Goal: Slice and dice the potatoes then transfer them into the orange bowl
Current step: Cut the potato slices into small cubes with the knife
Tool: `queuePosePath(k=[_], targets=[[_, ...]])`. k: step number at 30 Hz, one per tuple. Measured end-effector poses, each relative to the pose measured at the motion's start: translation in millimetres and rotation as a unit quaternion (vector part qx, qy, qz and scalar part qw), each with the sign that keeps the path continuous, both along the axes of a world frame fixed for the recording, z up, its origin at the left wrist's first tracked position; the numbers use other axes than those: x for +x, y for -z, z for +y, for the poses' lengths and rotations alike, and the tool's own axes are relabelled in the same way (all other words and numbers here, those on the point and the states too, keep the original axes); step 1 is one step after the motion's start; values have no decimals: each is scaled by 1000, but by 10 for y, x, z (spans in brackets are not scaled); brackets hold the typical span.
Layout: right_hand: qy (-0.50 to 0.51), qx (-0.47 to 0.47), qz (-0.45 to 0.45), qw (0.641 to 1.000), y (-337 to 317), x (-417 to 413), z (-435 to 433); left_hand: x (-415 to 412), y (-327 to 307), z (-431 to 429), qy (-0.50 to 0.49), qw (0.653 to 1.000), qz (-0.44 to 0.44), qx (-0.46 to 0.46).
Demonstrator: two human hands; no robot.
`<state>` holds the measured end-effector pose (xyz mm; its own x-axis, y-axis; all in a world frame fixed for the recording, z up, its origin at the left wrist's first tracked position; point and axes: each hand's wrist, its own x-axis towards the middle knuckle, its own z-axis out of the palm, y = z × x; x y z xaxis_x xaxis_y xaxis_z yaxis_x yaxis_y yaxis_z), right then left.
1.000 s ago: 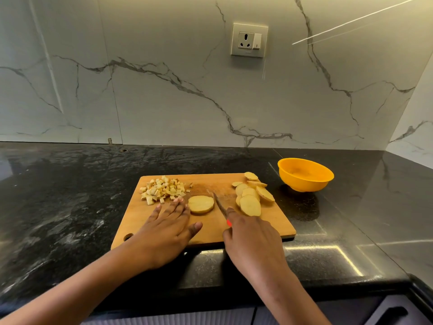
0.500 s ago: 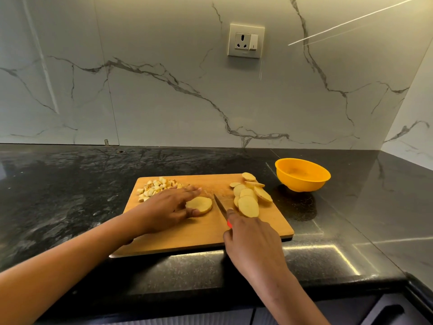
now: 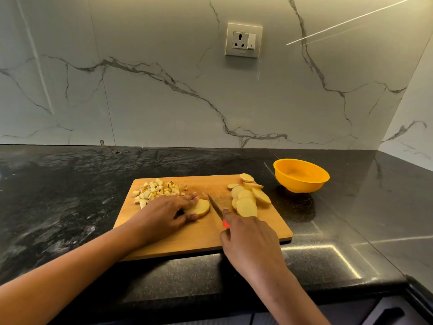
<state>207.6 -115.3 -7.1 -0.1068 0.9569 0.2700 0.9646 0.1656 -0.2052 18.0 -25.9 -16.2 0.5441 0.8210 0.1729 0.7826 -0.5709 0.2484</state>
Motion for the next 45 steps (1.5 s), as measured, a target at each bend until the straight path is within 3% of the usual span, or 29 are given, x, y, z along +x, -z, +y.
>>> queuePosePath(k=[7, 33, 45], targets=[[-5, 3, -2, 1000, -7, -10, -4, -50, 6, -59, -29, 998, -29, 43], [-5, 31, 17, 999, 1, -53, -88, 7, -55, -152, -21, 998, 25, 59], [-40, 31, -22, 998, -4, -62, -71, -3, -56, -133, 0, 995, 42, 86]])
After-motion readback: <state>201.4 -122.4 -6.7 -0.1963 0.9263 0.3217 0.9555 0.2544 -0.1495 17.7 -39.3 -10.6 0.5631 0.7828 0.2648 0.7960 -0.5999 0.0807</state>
